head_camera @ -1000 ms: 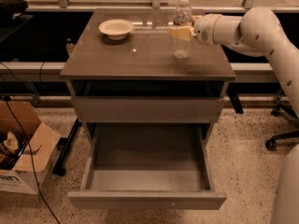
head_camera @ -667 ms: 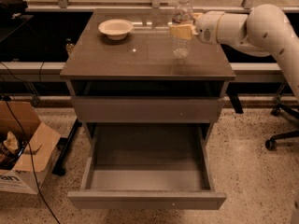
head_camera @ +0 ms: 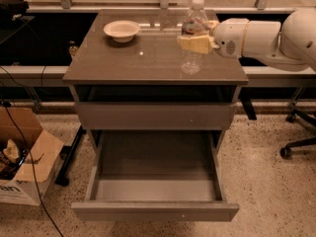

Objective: Place water bottle into middle drawer

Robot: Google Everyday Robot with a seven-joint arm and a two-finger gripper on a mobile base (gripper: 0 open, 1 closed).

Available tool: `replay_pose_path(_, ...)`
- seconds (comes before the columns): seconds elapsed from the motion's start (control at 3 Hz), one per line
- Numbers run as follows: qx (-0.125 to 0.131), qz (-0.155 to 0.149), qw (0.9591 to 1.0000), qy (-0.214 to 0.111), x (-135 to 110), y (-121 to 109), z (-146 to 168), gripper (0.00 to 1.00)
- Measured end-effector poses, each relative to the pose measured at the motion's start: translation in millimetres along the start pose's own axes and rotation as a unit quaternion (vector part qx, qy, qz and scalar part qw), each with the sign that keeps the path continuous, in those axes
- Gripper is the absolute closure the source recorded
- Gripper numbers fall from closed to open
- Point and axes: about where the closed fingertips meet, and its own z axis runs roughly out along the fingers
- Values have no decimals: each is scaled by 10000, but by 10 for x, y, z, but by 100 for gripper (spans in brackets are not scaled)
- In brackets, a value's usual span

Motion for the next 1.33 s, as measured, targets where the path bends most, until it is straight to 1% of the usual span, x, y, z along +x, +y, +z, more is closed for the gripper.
replay_pose_path(0.33,-182,210,9993,-236,261,304,-232,100)
replay_pose_path(0.67,-211,669,9967,-400,975,553,-276,100)
replay_pose_path(1.0,-152,1130,9925,-452,1584,621,-182,100)
replay_pose_path(1.33,-167,1181,9918,-452,1645,630,-161,100)
